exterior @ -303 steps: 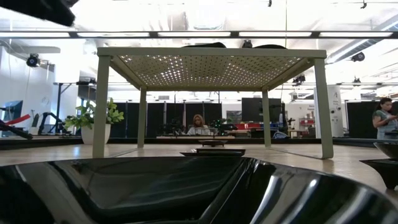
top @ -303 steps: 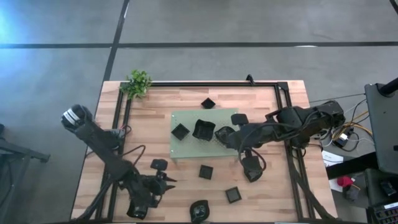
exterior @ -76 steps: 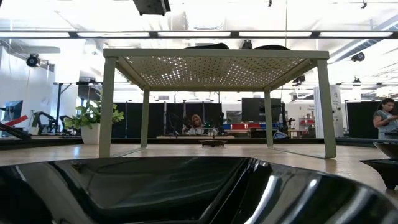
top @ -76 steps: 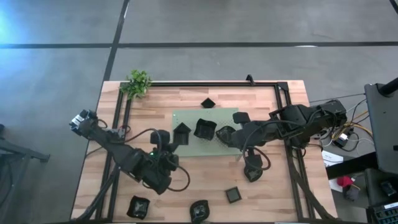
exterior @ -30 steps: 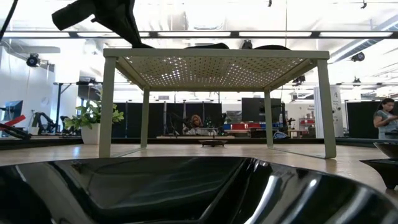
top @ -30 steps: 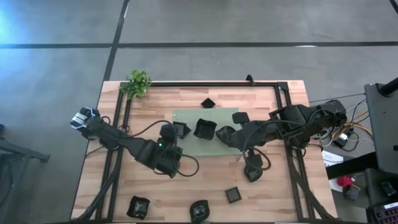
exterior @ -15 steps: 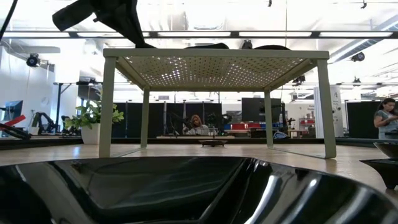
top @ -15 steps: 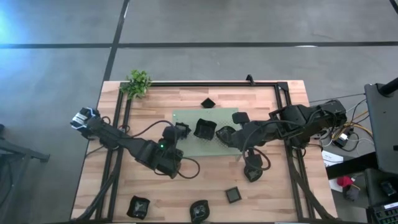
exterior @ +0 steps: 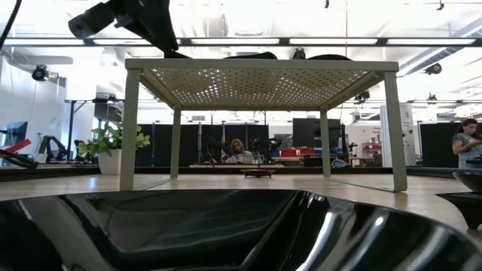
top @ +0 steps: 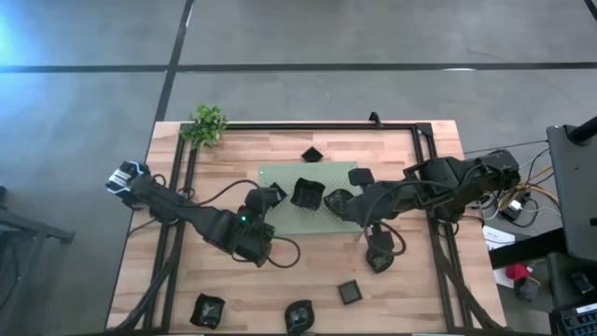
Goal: Pick & Place Mini shaped plates
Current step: Stack the square plate on top of the square plate on the shelf, then stack the leaf shaped plate on top of the leaf shaped plates on the shelf
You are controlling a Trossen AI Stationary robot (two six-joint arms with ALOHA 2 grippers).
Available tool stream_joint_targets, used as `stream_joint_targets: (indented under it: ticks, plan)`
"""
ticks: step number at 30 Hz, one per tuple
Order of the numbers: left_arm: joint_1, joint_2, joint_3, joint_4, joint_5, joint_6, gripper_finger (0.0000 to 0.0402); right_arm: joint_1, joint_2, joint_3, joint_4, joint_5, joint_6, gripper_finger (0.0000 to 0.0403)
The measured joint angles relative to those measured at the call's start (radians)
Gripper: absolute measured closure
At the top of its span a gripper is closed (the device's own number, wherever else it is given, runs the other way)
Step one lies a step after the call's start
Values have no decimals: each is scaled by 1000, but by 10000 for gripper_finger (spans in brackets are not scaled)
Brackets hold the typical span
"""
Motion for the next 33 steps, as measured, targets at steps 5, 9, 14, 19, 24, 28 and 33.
stream_joint_targets:
  ticks: [5,9,14,19,24,28,33]
  plan:
    - [5,0,0,0,-10,0,358,0,0,0,0,0,3,394]
    - [11,0,0,0,-13,0,358,0,0,0,0,0,4,394]
    - [13,0,0,20,-25,-1,362,0,0,0,0,0,4,394]
    - [14,0,0,47,-46,-2,394,0,0,0,0,0,4,394]
    - [17,0,0,93,-49,-33,400,0,0,0,0,0,5,394]
    - [20,0,0,104,-50,-59,401,0,-1,0,0,0,5,394]
    - [21,0,0,105,-50,-62,401,0,-2,0,0,0,8,394]
